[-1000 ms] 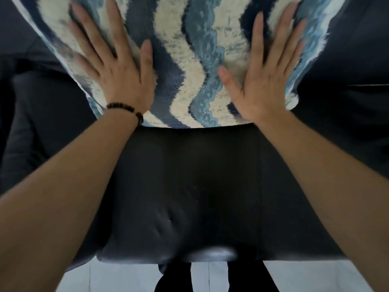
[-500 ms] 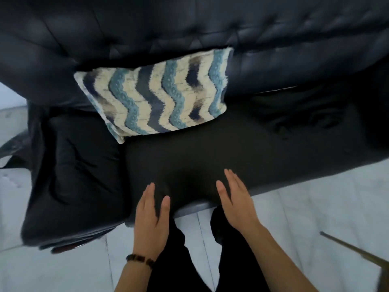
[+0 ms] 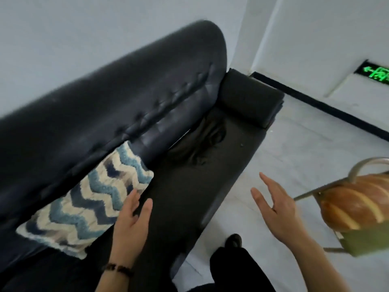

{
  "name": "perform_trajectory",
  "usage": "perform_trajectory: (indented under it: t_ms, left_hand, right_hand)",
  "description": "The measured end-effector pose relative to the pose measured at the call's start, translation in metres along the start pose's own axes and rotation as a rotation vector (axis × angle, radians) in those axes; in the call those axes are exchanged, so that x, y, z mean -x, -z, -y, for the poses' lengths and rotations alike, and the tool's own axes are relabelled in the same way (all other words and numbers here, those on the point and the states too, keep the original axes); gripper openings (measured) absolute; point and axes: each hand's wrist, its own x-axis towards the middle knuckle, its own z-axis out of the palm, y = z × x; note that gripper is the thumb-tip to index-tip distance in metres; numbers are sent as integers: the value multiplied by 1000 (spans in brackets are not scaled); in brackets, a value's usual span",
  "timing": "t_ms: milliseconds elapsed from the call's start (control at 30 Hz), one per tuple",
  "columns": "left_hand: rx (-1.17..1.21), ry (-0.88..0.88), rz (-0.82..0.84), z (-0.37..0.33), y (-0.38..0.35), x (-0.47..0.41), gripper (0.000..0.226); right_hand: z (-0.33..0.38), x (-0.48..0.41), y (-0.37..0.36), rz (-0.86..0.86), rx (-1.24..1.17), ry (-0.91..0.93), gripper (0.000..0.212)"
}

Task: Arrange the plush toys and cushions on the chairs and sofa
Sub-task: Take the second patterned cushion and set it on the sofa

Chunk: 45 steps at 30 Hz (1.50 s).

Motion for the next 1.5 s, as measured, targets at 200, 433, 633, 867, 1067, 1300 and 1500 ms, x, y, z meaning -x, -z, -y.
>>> perform_trajectory:
  t_ms: [200, 433, 633, 867, 1067, 1300, 1500]
  left_hand:
    - [-162, -236, 176, -103, -133, -46, 60]
    - [-328, -329, 341, -188, -310, -86, 70]
    - [-325, -370, 378, -258, -422, -119, 68]
    - [-358, -287, 501, -293, -588, -213, 70]
    - [-380, -369, 703, -413, -794, -302, 67]
    - [-490, -667, 1011, -560, -1039, -289, 62]
    - [-582, -787, 1224, -589, -1244, -225, 63]
  right_hand:
    - [-84, -39, 73, -245, -229, -232, 71]
    - [-191, -130, 168, -303, -302, -346, 69]
    - [-233, -228, 255, -397, -329, -355, 64]
    - [-304, -369, 291, -295, -263, -416, 58]
    - [-382, -483, 401, -454, -227, -593, 59]
    - [-471, -510, 513, -839, -349, -856, 55]
    - [-599, -537, 557, -1073, -555, -1078, 56]
